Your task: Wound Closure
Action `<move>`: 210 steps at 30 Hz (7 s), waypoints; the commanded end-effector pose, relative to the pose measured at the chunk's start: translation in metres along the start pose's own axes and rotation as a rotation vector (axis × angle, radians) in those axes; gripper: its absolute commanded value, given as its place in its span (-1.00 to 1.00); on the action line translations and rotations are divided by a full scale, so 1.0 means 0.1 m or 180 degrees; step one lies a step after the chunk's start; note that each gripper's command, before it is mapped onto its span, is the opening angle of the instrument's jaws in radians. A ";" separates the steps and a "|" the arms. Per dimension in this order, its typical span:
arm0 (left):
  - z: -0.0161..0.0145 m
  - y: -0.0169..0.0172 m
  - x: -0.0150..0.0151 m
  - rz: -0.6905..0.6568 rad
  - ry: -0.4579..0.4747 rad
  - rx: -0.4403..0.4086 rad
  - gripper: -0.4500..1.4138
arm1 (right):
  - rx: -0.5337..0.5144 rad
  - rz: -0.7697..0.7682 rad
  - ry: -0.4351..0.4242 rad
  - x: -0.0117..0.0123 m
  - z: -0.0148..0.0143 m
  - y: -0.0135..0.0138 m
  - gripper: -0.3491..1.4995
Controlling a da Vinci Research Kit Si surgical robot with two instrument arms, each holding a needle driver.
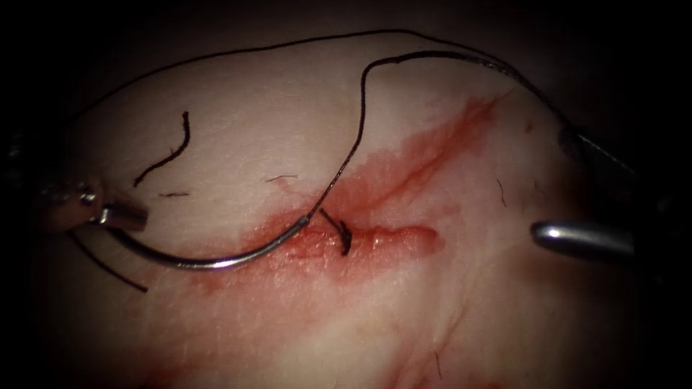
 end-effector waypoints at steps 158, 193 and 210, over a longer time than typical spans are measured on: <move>0.053 0.034 0.165 0.0079 -0.2290 0.2439 -1.00 | -0.2083 0.2265 -0.0228 -0.097 0.083 0.028 0.58; 0.064 0.035 0.175 -0.0258 -0.1729 0.2361 0.73 | -0.2000 0.2358 -0.0148 -0.085 0.105 0.030 -1.00; -0.059 -0.024 0.105 -0.2677 0.1466 0.0617 0.79 | -0.1026 0.1880 0.0312 -0.065 0.059 0.073 -1.00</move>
